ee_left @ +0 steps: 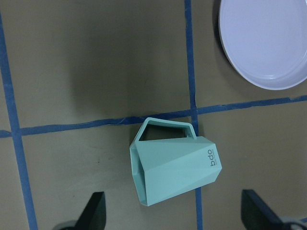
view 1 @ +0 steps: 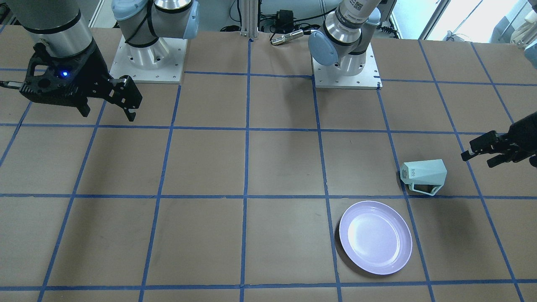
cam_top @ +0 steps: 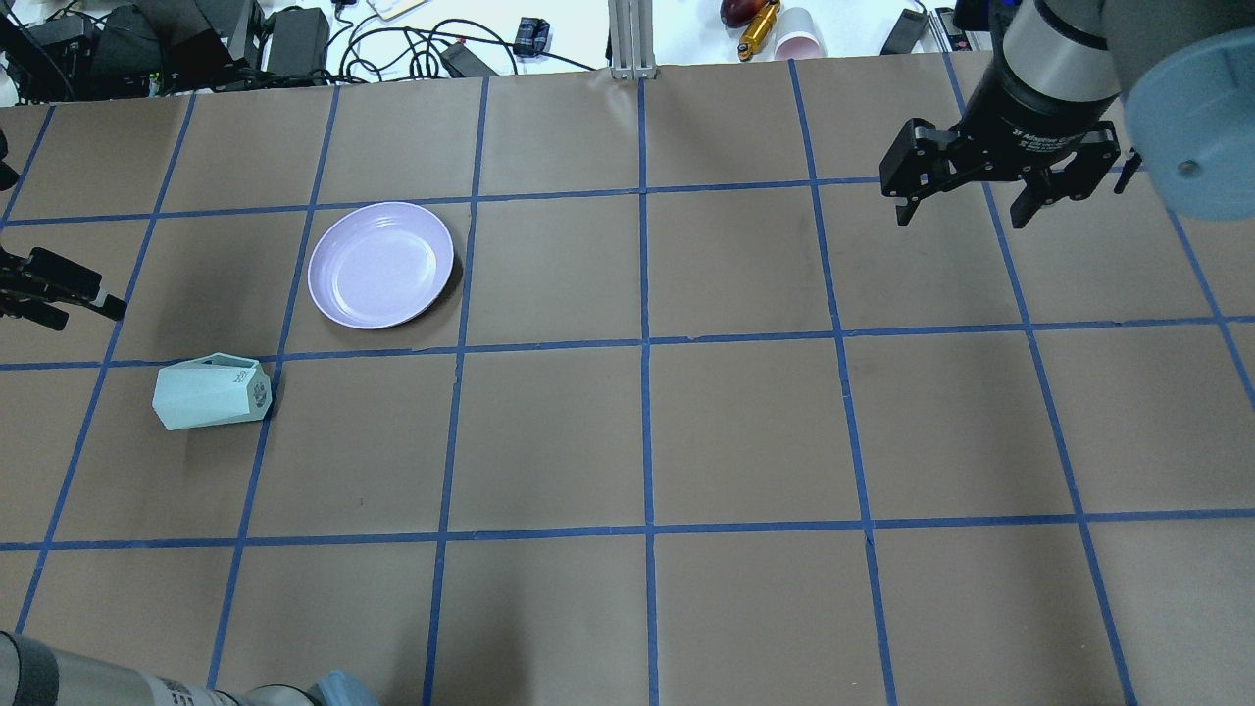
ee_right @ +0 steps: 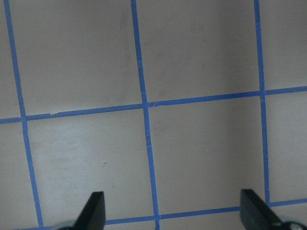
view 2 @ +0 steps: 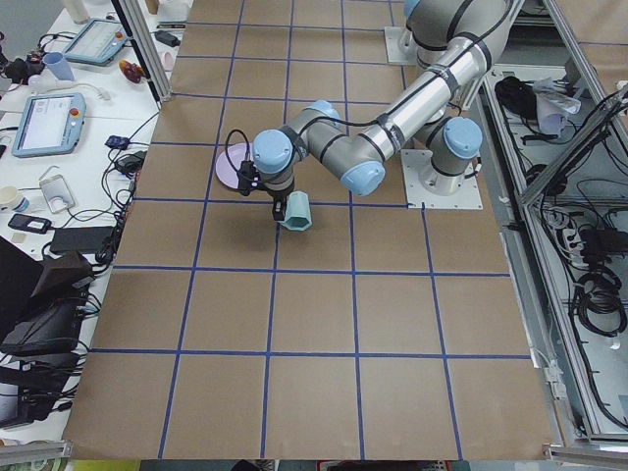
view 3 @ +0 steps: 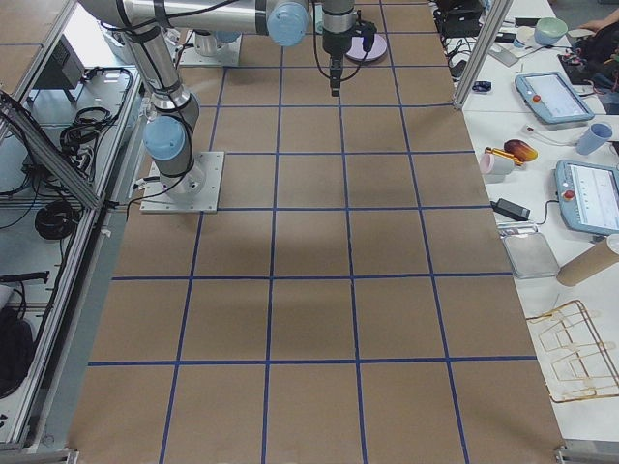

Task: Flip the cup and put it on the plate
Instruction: 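Move the left gripper outward and down beside the mint-green cup's base, then lower the left gripper and slide it into the cup's open mouth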

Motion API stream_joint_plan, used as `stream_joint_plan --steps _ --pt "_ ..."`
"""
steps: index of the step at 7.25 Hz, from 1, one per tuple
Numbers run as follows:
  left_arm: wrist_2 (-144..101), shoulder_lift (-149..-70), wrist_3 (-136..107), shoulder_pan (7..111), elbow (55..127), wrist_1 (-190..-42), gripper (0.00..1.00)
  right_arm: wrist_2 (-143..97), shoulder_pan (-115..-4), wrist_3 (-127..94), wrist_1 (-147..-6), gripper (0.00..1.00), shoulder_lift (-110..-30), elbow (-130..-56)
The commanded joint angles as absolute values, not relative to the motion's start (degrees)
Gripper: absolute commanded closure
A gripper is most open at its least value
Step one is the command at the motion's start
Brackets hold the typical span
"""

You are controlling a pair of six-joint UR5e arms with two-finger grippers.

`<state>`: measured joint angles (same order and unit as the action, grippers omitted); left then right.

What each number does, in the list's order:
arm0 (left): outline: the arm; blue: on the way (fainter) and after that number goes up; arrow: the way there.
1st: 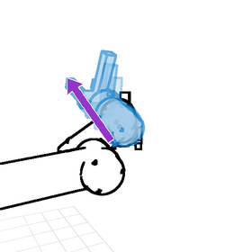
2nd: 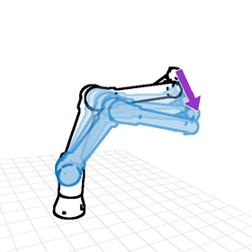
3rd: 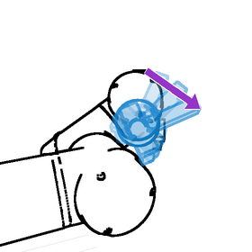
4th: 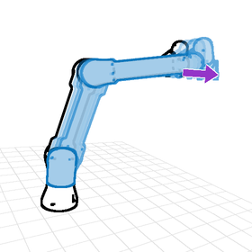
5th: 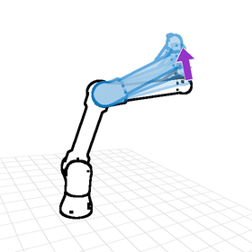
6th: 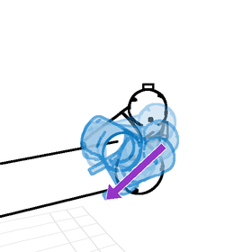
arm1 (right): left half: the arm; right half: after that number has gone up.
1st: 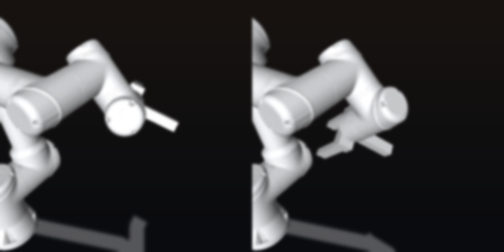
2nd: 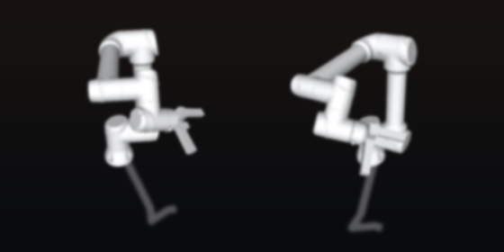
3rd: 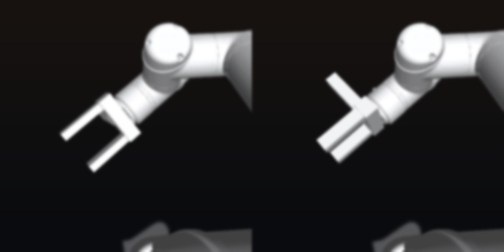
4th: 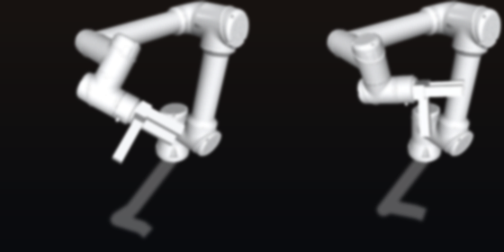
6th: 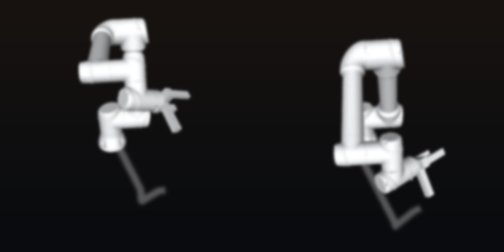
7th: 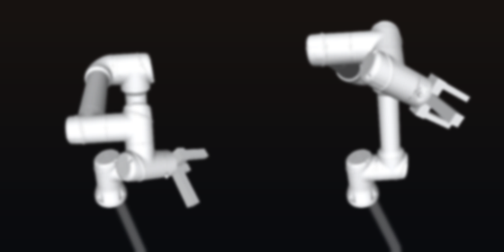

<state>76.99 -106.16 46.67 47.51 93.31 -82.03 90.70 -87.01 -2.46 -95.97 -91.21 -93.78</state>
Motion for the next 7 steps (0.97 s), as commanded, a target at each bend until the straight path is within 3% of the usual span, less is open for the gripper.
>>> stream_joint_plan --steps 1,7 --pt "73.05 -108.71 51.13 43.96 93.34 -82.26 0.0 90.7 -87.01 -2.46 -95.98 0.0 -91.23 -93.78" --pt "62.88 -116.09 58.36 36.75 93.25 -85.23 0.0 90.7 -87.01 -2.46 -95.98 0.0 -91.14 -93.78"
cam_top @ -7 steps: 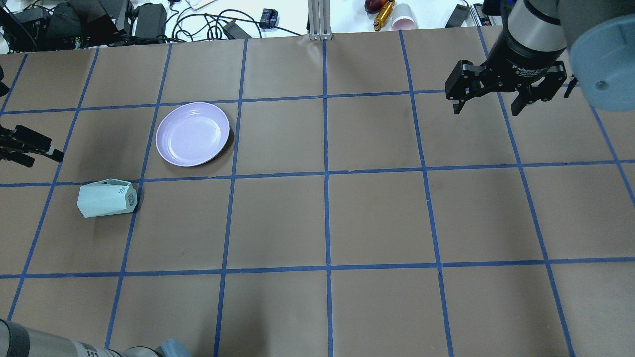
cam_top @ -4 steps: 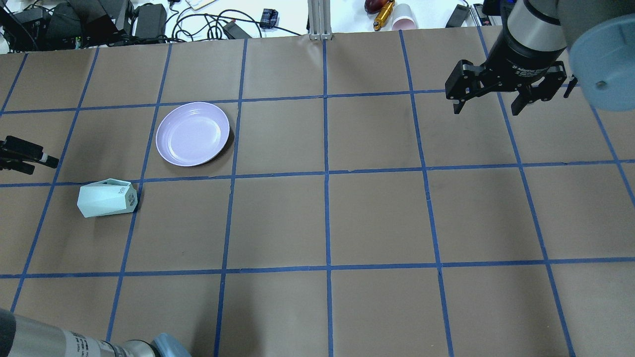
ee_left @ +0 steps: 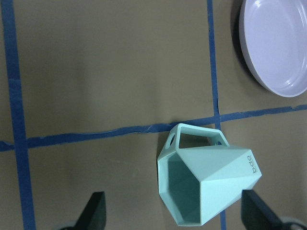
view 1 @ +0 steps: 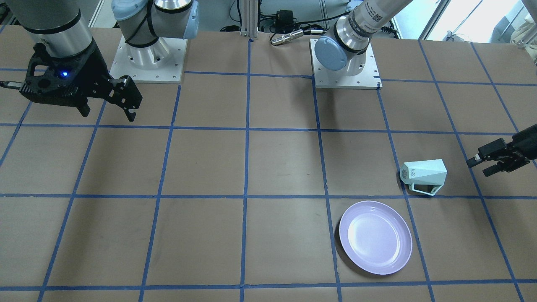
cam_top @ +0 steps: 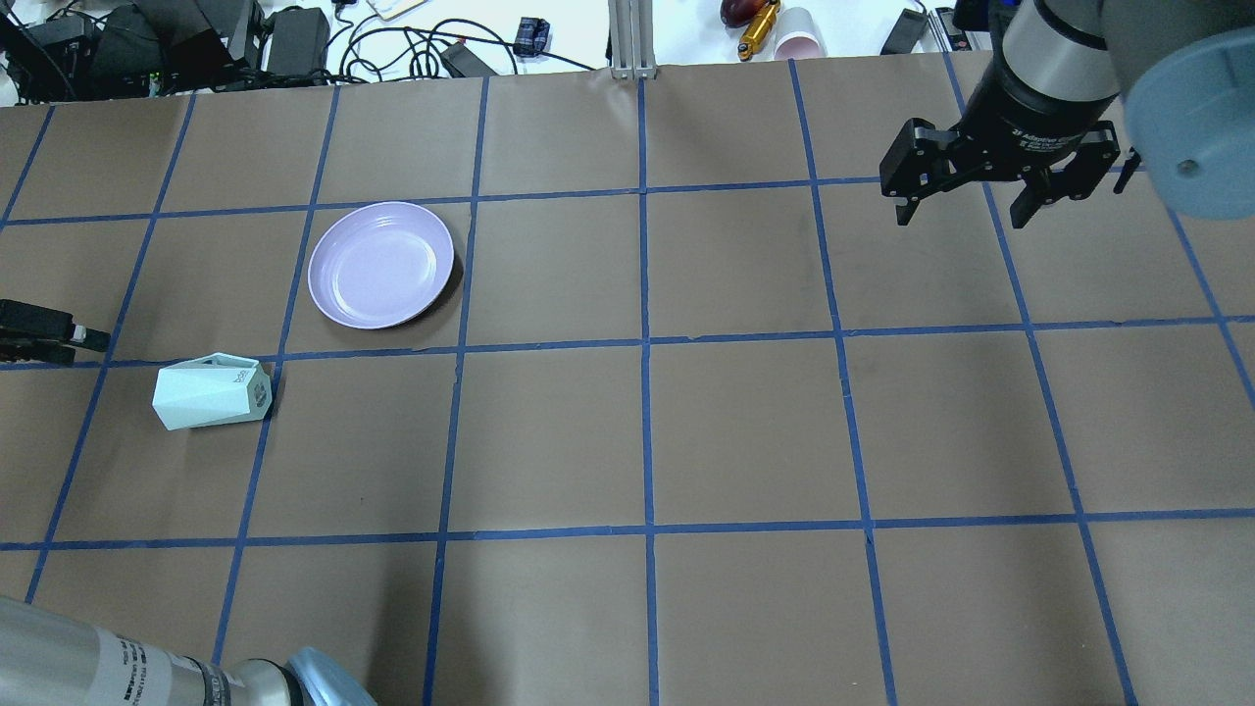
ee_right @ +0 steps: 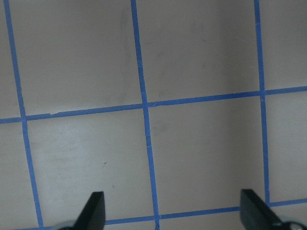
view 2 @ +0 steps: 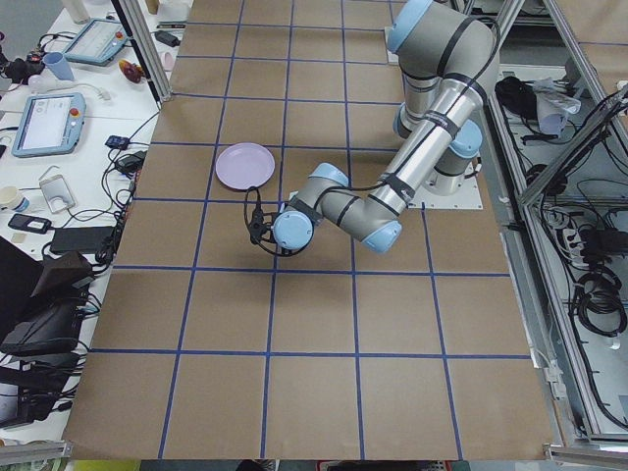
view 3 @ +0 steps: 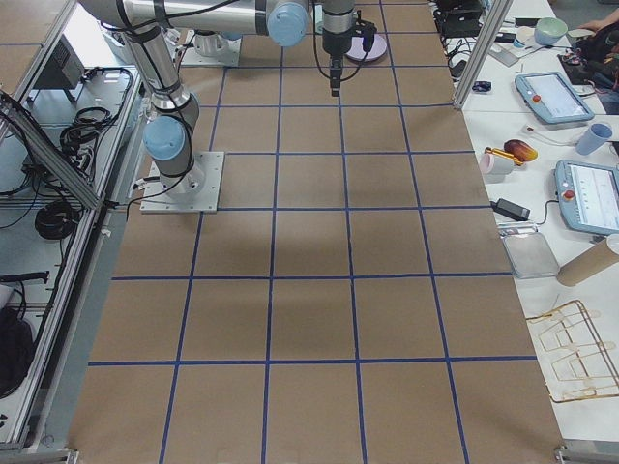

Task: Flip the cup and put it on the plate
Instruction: 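Lower the left gripper and slide it into the cup's open mouth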

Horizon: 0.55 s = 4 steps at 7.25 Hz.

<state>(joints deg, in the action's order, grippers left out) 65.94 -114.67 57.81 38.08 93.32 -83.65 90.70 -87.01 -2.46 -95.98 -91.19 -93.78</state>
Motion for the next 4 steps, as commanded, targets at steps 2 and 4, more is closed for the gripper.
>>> stream_joint_plan --steps 2,4 --pt "60.65 -118.29 59.32 35.25 92.12 -90.25 0.0 90.7 -87.01 -2.46 -95.98 0.0 -91.23 -93.78" --pt "59.95 -120.49 60.2 34.81 89.83 -96.9 0.0 90.7 -87.01 -2.46 -95.98 0.0 -91.23 -93.78"
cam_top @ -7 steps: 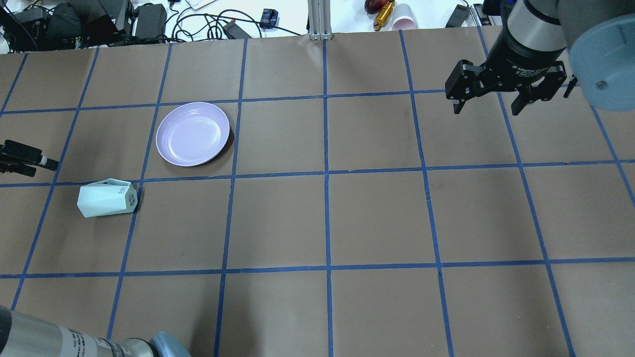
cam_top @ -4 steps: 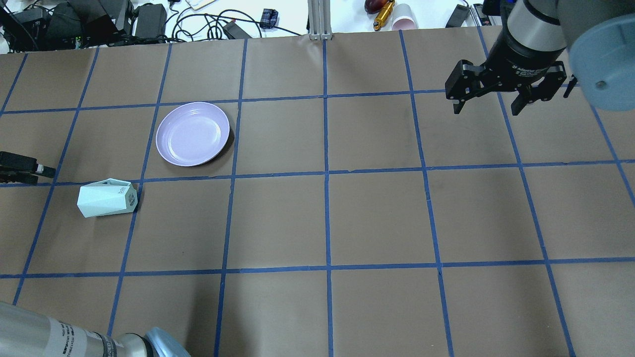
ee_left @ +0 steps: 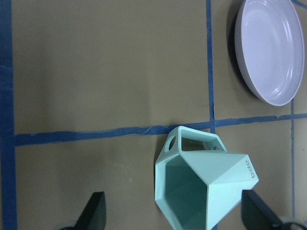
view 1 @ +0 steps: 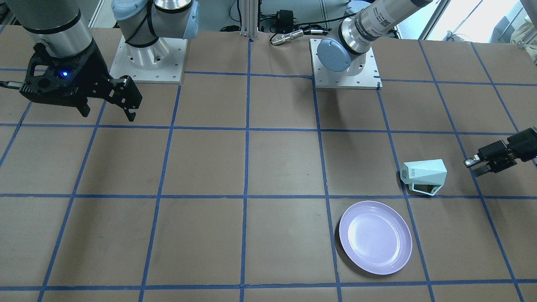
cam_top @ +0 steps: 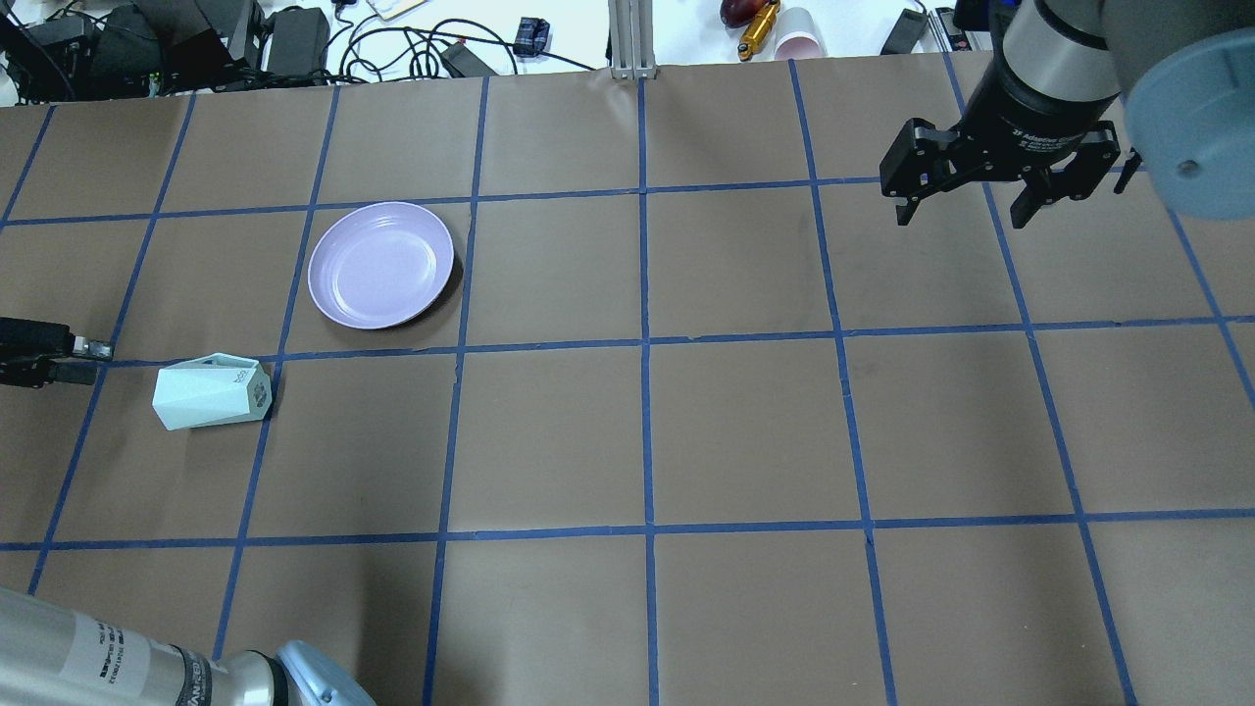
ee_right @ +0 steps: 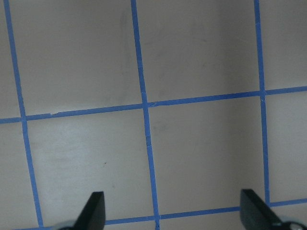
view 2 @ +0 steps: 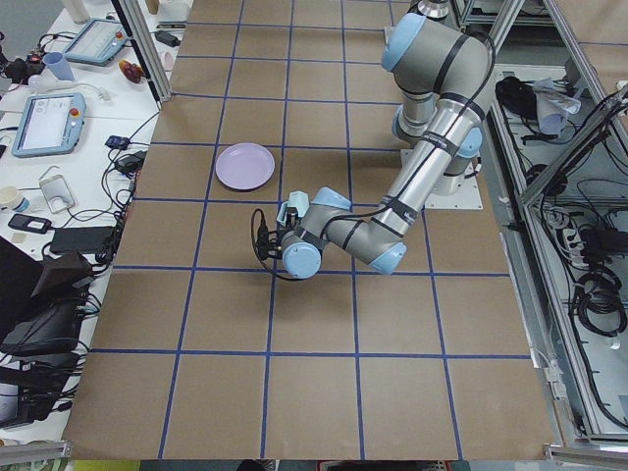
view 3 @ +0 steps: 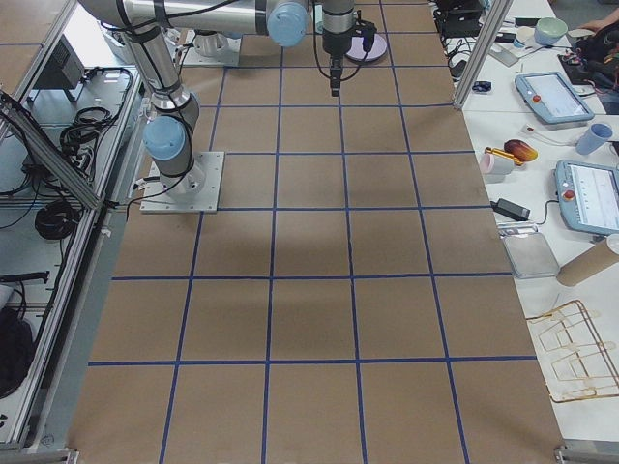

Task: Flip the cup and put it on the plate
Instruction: 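Lower the left gripper and slide it into the cup's open mouth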

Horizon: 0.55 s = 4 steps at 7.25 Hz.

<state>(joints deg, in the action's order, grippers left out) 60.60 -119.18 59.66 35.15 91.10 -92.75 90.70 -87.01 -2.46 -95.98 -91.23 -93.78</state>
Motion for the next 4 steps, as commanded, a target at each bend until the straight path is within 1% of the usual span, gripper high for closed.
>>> stream_joint_plan --steps 1,3,4 --pt "58.46 -121.37 62.64 34.72 89.48 -98.86 0.0 90.7 -87.01 -2.46 -95.98 0.0 -91.23 -93.78" --pt "57.23 -122.52 63.9 34.54 89.38 -101.14 0.0 90.62 -87.01 -2.46 -95.98 0.0 -91.14 -93.78" --pt "56.78 -123.13 63.9 34.54 89.38 -104.82 0.0 90.62 -87.01 -2.46 -95.98 0.0 -91.14 -93.78"
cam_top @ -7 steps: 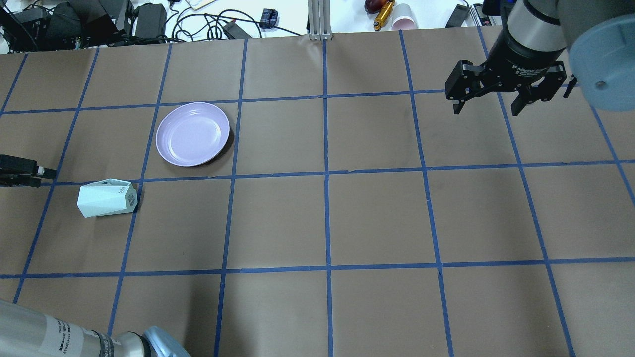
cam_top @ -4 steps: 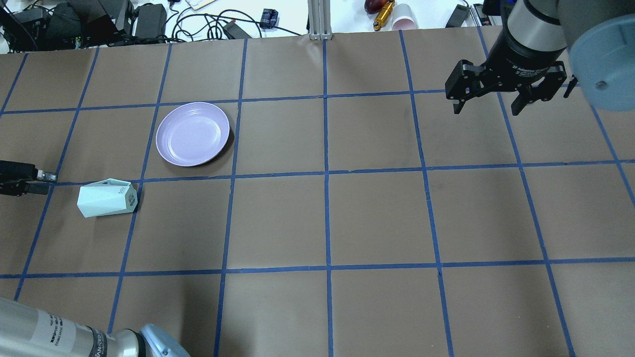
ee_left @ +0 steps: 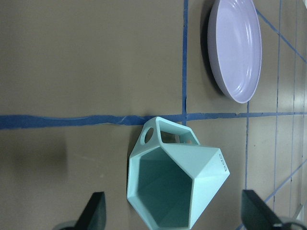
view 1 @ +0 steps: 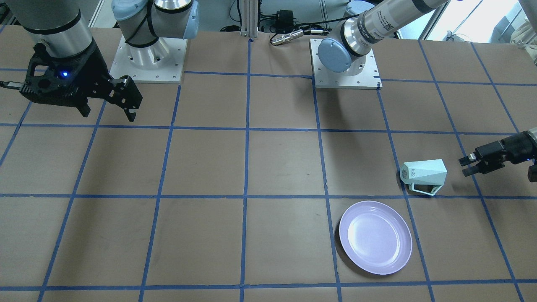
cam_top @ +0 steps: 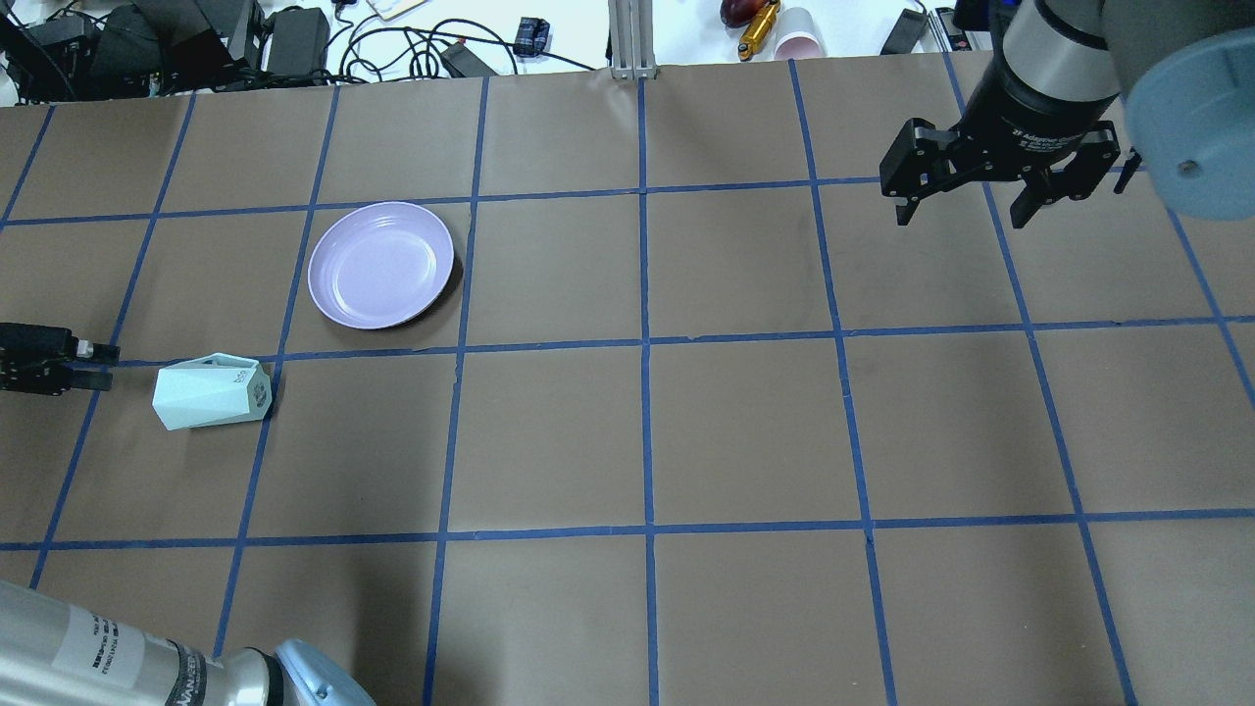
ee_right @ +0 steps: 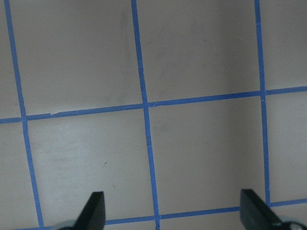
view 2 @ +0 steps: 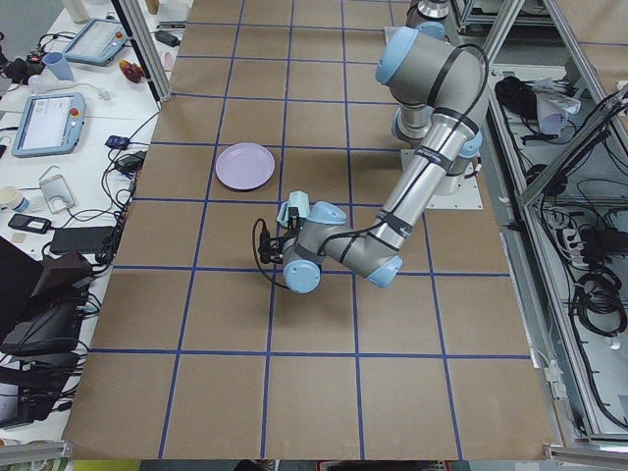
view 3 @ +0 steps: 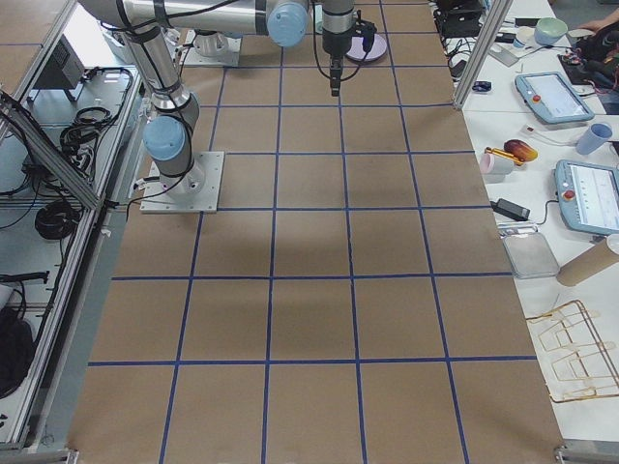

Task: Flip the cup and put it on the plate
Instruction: 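Lower the left gripper and slide it into the cup's open mouth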

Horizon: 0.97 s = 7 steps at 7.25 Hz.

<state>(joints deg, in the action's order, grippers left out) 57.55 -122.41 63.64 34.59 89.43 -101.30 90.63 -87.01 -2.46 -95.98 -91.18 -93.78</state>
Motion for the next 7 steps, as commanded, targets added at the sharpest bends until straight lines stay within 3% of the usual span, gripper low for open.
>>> stream_joint_plan --steps 1,7 --pt "56.69 -123.57 65.38 34.54 89.38 -105.29 0.0 90.7 -87.01 -2.46 -95.98 0.0 -91.14 -93.78" --pt "53.61 -127.17 68.99 34.54 89.56 -110.56 0.0 90.7 -87.01 -2.46 -95.98 0.0 -91.23 -93.78"
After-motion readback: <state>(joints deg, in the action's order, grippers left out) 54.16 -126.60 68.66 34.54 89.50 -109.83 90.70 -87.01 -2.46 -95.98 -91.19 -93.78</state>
